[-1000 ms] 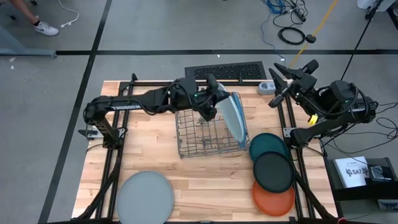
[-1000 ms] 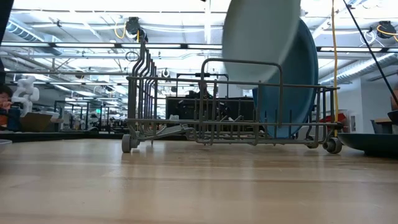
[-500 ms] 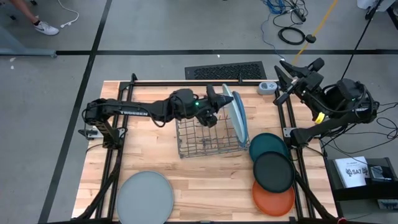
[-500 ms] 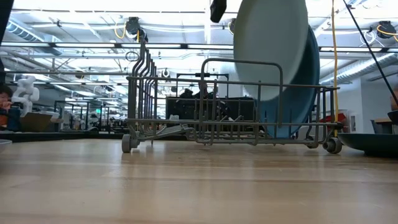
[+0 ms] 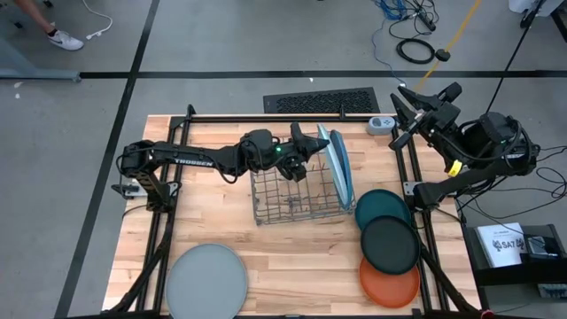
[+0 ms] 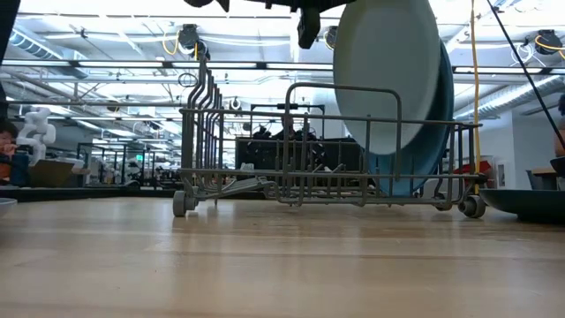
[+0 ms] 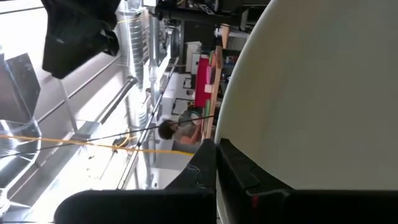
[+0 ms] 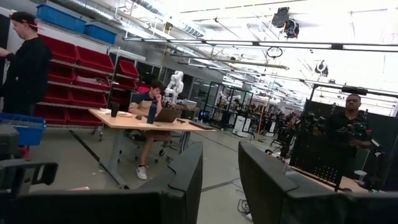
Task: Sort dishes
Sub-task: Put the light blue plate into the dish rack
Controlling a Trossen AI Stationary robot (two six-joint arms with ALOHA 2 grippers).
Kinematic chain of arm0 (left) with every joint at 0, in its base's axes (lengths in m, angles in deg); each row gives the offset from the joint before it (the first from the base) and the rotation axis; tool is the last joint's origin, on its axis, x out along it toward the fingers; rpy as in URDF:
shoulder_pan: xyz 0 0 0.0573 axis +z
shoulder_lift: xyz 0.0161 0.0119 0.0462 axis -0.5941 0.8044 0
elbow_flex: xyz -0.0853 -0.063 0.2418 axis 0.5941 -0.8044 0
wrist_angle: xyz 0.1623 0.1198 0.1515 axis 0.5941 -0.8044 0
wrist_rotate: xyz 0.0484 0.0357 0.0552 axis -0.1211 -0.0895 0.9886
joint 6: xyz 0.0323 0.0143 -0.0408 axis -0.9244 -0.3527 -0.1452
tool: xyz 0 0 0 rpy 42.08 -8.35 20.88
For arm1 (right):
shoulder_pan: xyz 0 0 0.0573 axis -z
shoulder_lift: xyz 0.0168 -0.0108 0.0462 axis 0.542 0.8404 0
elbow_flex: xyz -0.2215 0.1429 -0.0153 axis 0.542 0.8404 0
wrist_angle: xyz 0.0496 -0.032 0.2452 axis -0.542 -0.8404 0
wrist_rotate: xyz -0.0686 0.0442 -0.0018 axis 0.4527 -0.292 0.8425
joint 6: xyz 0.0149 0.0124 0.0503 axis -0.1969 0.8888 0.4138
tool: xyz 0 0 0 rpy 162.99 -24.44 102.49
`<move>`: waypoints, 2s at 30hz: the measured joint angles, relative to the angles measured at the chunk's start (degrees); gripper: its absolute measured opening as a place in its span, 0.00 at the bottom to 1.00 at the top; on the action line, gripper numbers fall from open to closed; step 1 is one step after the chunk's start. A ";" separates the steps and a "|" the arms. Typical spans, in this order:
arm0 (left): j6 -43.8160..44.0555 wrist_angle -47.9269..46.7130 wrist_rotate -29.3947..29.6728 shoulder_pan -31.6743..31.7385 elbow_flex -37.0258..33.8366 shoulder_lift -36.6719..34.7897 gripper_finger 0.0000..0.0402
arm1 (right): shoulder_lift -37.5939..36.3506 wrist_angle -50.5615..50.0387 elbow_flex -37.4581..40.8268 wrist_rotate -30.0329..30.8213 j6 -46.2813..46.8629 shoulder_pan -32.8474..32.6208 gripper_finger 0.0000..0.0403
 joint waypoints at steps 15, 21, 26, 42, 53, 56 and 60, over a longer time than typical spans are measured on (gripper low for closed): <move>2.99 1.59 -1.93 0.98 -4.98 0.00 0.00 | 0.00 0.01 0.01 -0.02 0.20 0.00 0.24; 3.07 1.59 -2.44 0.98 -5.20 0.00 0.00 | 0.00 0.01 0.02 -0.02 0.23 0.00 0.24; 6.01 -1.12 -4.84 1.04 -5.20 0.00 0.00 | 0.00 0.02 0.00 -0.04 0.25 0.01 0.24; 9.11 -6.51 -3.36 1.59 -5.16 -0.04 0.09 | 0.15 0.01 0.02 -0.15 1.54 0.13 0.24; 9.27 -6.92 -2.18 1.55 -5.16 -0.02 0.46 | 0.39 -0.42 0.00 -0.10 2.75 0.15 0.24; 9.08 -6.84 4.67 0.79 -5.16 -0.02 0.51 | 0.39 -0.87 0.00 -0.07 3.07 0.15 0.24; 8.83 -6.88 15.14 -0.41 -5.16 -0.02 0.53 | 0.39 -1.35 0.00 -0.02 3.85 0.14 0.24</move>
